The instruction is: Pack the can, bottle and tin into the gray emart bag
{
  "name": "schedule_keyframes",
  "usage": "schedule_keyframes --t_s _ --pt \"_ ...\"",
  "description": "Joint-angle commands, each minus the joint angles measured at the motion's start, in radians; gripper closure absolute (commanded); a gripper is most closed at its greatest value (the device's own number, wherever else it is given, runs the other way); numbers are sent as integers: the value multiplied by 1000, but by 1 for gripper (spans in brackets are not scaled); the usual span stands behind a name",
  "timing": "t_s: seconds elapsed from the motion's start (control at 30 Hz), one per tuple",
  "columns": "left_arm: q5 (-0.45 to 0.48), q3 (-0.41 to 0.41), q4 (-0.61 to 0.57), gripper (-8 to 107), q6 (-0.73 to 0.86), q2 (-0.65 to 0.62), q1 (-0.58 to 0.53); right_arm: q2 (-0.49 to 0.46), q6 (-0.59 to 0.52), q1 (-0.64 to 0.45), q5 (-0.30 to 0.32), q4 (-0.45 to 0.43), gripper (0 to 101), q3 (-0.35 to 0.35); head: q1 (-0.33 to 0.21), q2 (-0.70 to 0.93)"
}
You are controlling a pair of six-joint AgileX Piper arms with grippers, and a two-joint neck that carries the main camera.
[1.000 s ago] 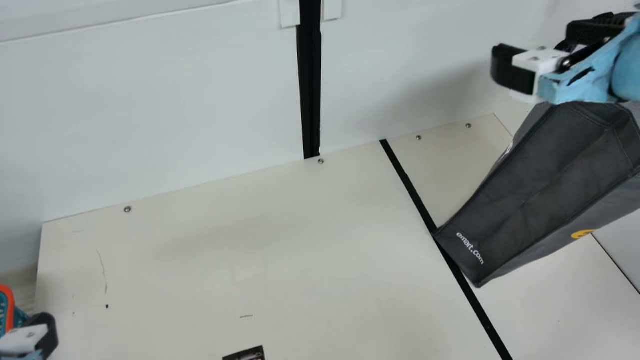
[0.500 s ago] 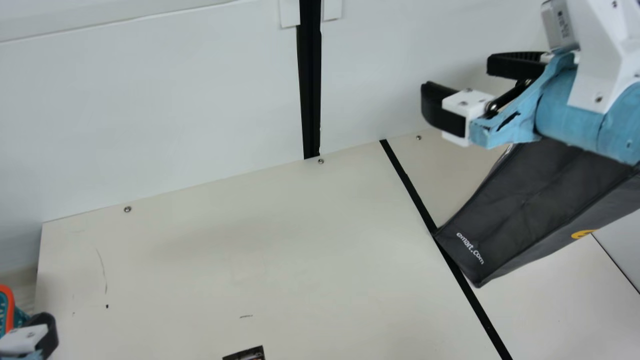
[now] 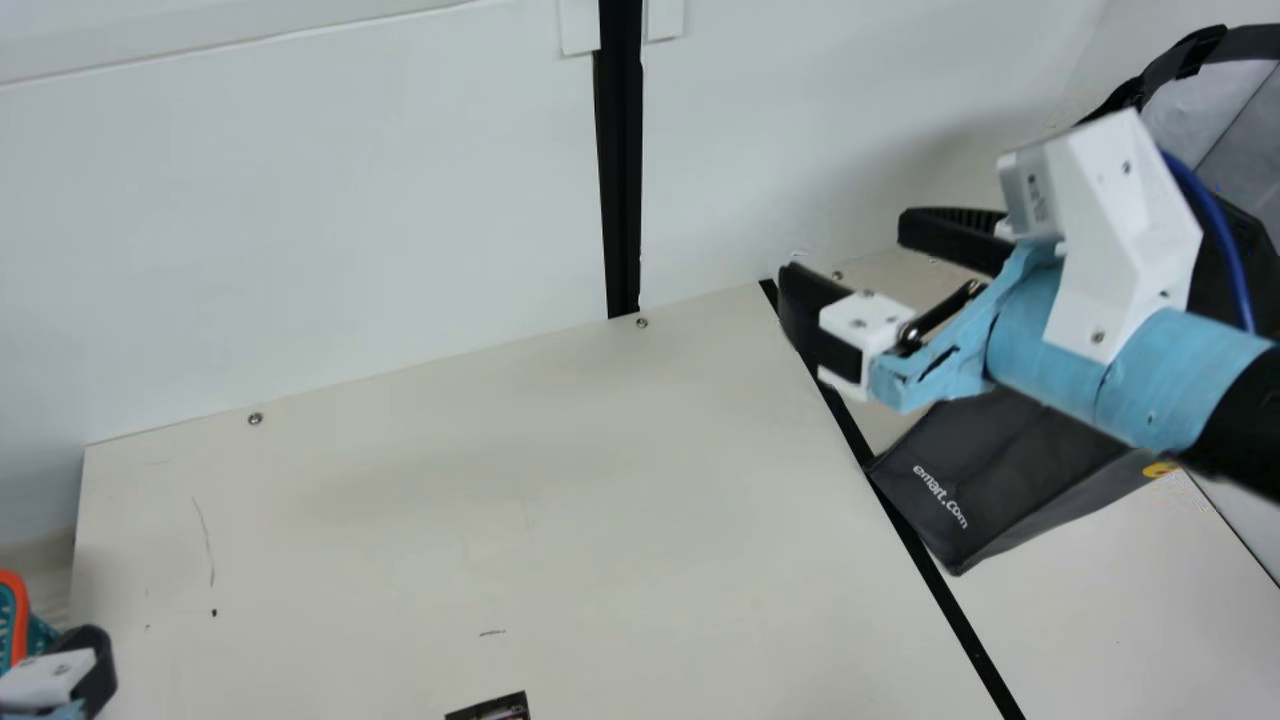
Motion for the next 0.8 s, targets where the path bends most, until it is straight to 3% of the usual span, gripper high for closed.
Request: schedule_keyframes --t_s 0.0,0.3,0.33,0.77 --pt "0 0 0 9 0 0 0 -21 -16 5 -11 14 11 68 -23 -1" --pt "0 0 0 9 0 0 0 -101 -76 25 -41 91 11 215 -23 -1" --pt "0 0 0 9 0 0 0 -95 -74 25 -43 83 11 190 -23 -1" --pt "0 0 0 9 0 0 0 -105 -76 25 -49 90 11 217 -23 -1"
